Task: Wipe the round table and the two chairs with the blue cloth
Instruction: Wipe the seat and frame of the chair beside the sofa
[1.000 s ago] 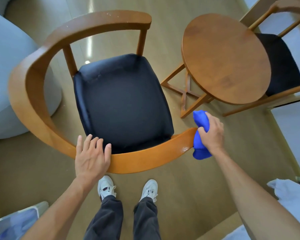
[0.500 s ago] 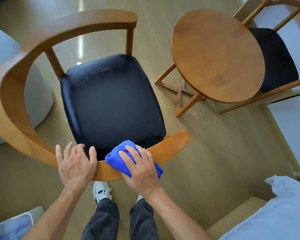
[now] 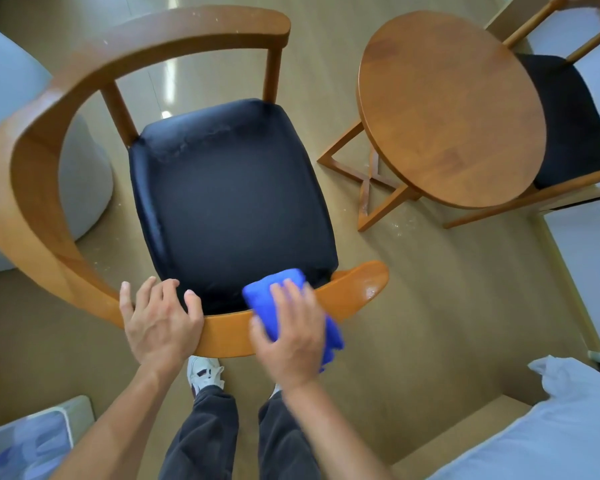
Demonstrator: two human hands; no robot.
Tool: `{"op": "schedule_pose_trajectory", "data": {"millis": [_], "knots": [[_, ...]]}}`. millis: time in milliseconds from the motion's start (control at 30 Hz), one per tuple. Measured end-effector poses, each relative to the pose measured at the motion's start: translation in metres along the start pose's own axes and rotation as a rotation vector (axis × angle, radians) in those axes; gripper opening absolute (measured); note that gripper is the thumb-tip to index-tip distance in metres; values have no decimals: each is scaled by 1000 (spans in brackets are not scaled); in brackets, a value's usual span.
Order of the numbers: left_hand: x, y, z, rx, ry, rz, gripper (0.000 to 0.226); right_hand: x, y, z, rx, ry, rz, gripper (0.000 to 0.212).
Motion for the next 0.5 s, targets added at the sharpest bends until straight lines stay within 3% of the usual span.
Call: {"op": "schedule_pose_trajectory", "data": {"millis": [100,167,233,367,433,500], "knots": [[1,-2,1,53,26,-5,49,25,-45,-27,-13,-81,233,44],[1,-4,2,82,48,-5,47,16,-27,-19,8,-128,431,39],[2,-3,2,72,57,-18,48,-1,19,7,37,-152,499,37],[3,-1,1,66,54,-31,48,-53,114,60,28,-36,109,48],[1,-1,2,69,53,-29,47,-63,121,63,-31,33,-106,48],[1,-1,3,86,47,-25,47,-54,99,53,-27,104,-193,47]]}}
Point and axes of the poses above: each hand's wrist, its own x-axis away from the middle knuckle, its own z-axis out of the back of the hand, y = z × x, the point moved 4 cm from there along -x, towards the middle knuckle, and after that the axes turned 6 degrees about -y, right-handed, at the moved point
